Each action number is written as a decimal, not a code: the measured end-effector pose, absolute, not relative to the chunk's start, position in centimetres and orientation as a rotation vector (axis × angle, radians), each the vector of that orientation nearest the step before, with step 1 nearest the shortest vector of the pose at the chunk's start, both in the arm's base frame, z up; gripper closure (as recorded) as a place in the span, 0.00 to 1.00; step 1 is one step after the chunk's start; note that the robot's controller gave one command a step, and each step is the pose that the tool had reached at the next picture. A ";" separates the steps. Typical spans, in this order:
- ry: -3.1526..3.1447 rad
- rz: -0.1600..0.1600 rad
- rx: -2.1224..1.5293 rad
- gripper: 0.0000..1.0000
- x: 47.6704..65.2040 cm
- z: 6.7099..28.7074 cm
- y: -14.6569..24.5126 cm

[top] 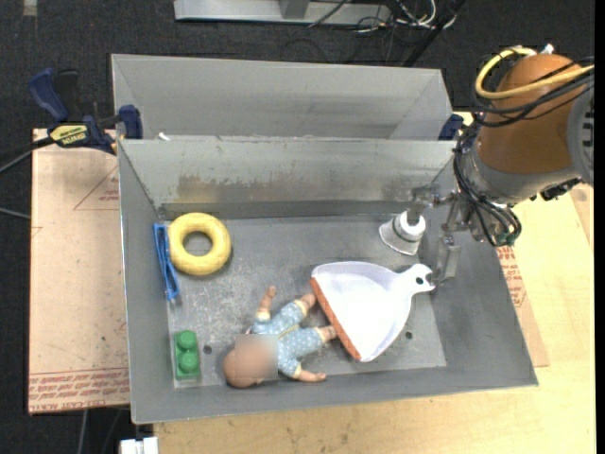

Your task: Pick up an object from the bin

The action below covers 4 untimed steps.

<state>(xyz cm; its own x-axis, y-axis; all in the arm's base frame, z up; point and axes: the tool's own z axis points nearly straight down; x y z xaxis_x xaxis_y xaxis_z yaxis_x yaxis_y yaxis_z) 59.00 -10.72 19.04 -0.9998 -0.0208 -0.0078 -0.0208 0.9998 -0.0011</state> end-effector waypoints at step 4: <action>3.031 -0.003 -0.783 1.00 61.4 7.0 -11.3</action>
Offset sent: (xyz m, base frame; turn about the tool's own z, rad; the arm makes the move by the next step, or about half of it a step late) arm 0.0150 -0.0076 -0.1204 -0.4758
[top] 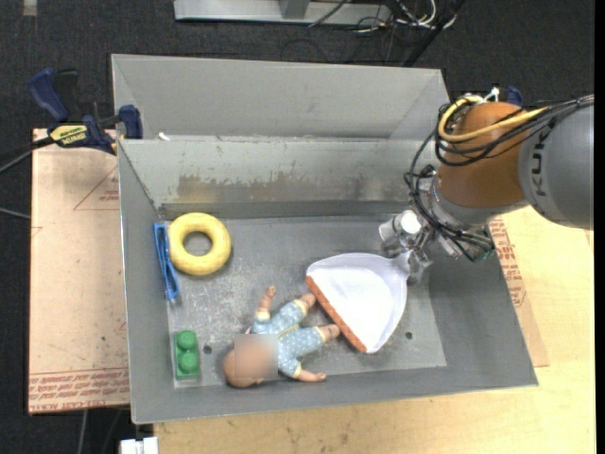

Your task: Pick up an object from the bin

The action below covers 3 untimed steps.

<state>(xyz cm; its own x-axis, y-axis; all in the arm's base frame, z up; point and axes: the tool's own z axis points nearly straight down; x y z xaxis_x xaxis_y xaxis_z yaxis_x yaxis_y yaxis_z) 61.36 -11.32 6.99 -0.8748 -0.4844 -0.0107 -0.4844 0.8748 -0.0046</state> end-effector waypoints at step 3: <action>3.017 -0.002 -0.824 1.00 61.4 7.0 -11.3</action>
Offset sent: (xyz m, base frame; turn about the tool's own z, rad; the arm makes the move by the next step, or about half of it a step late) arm -0.0004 -0.0008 0.0001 -0.0295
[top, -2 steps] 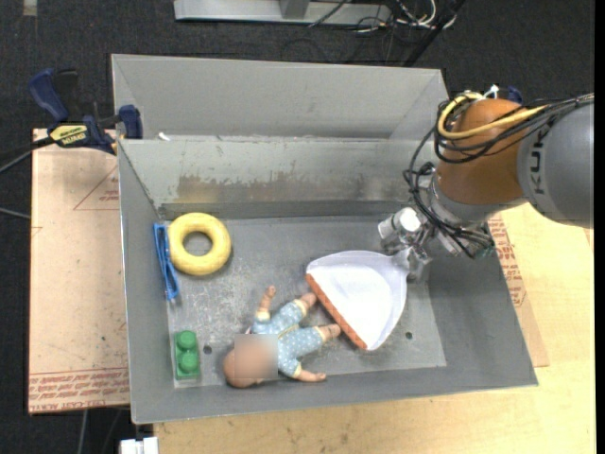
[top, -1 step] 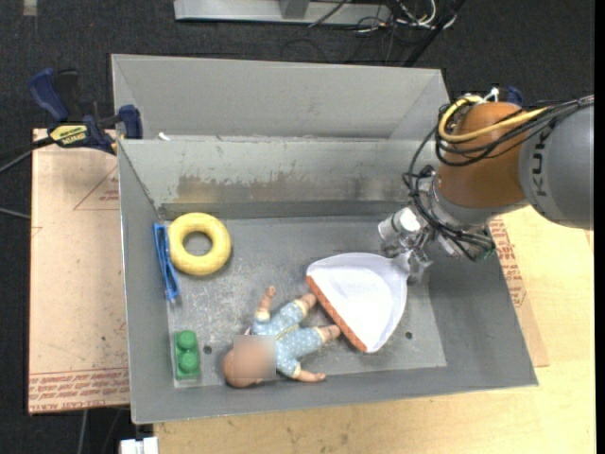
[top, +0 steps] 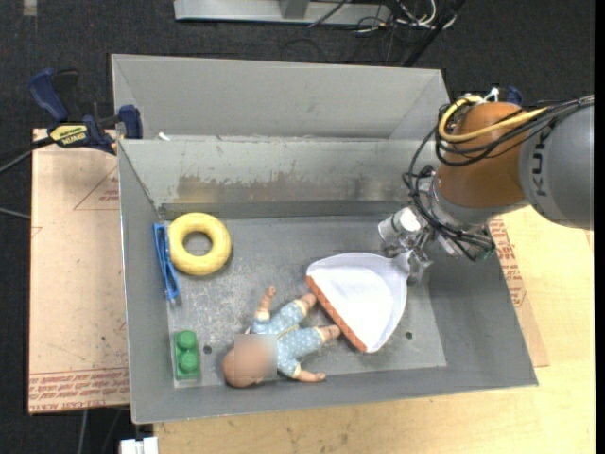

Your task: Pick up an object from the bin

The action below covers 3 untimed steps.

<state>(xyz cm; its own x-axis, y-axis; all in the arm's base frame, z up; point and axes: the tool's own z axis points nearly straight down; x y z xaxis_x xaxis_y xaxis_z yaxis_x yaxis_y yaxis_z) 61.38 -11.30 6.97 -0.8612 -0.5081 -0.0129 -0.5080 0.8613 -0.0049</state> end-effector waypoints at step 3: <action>3.004 -0.002 -0.852 1.00 62.4 7.5 -12.2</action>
Offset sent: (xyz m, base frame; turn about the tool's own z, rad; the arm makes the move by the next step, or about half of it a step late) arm 0.0030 -0.0031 0.0003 -0.0176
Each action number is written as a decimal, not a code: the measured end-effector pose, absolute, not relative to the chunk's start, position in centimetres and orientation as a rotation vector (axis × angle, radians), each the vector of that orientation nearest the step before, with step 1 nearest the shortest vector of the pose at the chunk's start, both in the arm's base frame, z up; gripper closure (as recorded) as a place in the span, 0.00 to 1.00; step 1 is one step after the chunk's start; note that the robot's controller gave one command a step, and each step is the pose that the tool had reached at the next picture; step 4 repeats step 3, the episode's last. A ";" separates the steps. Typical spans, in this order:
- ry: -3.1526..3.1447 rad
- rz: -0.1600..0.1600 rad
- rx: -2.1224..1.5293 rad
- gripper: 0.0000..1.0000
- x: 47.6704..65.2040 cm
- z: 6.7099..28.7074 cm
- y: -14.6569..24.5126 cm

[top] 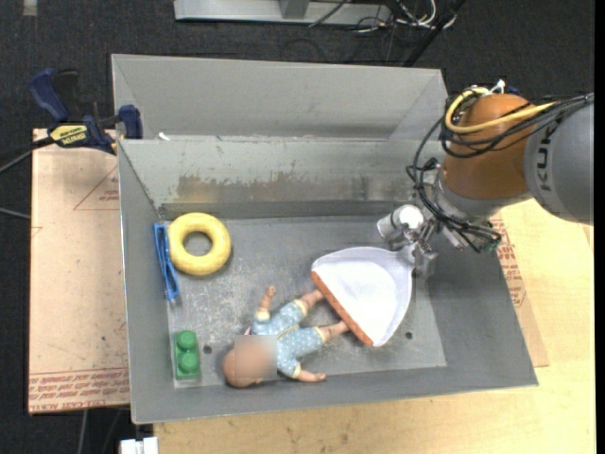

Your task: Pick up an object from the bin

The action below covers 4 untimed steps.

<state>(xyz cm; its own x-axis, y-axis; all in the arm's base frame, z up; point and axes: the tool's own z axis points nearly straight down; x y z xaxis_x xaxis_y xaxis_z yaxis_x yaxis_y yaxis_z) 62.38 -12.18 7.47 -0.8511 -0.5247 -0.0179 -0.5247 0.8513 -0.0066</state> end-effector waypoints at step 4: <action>3.004 -0.001 -0.850 1.00 62.4 7.5 -12.2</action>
Offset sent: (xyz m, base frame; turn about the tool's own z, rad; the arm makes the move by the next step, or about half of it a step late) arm 0.0000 0.0000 0.0000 0.0000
